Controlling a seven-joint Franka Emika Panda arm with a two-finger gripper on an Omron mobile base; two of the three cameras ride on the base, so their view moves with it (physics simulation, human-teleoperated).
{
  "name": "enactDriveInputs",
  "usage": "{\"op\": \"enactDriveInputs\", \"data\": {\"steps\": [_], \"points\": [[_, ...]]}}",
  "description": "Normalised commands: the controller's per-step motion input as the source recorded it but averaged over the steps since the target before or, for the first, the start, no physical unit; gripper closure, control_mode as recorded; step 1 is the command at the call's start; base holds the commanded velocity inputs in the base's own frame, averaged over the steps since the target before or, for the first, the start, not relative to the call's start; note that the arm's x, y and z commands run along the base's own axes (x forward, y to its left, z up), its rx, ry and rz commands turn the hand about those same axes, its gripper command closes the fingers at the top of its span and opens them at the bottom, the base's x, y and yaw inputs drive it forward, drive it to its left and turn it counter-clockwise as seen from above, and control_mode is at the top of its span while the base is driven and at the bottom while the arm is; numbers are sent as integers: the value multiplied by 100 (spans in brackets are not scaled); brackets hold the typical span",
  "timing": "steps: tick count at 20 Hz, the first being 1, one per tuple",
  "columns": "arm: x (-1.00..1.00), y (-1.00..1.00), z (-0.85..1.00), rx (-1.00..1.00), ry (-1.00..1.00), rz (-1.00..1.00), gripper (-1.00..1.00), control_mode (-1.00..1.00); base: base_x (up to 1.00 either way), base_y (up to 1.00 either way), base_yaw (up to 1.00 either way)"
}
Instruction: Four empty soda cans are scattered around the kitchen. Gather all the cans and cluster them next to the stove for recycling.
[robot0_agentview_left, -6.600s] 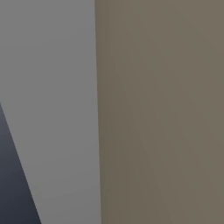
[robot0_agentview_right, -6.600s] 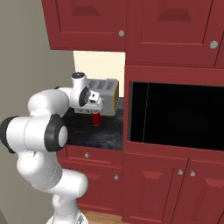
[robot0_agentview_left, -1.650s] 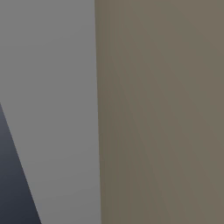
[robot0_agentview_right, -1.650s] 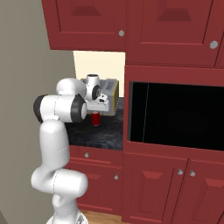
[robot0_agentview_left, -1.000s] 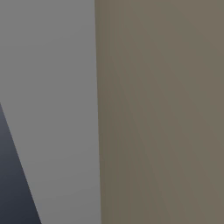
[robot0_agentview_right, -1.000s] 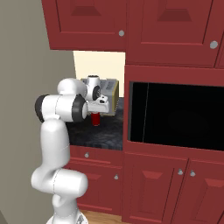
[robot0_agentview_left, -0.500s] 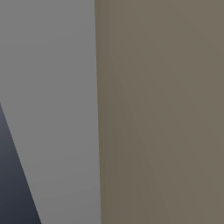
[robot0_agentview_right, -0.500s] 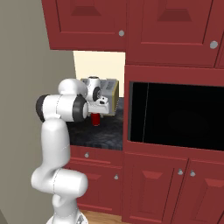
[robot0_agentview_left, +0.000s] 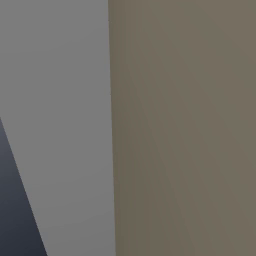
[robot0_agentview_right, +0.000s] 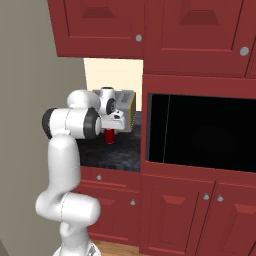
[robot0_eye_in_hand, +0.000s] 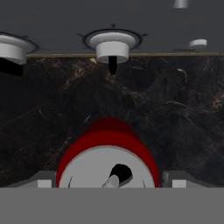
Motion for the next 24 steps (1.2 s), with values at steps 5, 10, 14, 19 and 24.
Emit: {"op": "enactDriveInputs", "data": {"steps": [5, 10, 14, 19, 24], "points": [[-38, 0, -12, 0, -2, -3, 100, -100, 0, 0, 0], [-28, -1, -11, -1, -5, -5, 100, -100, 0, 0, 0], [-38, -12, 2, -6, -7, -3, 100, -100, 0, 0, 0], [-36, -17, 24, -2, -1, -2, 100, -100, 0, 0, 0], [-40, -14, 27, 0, 0, -2, 100, -100, 0, 0, 0]]}}
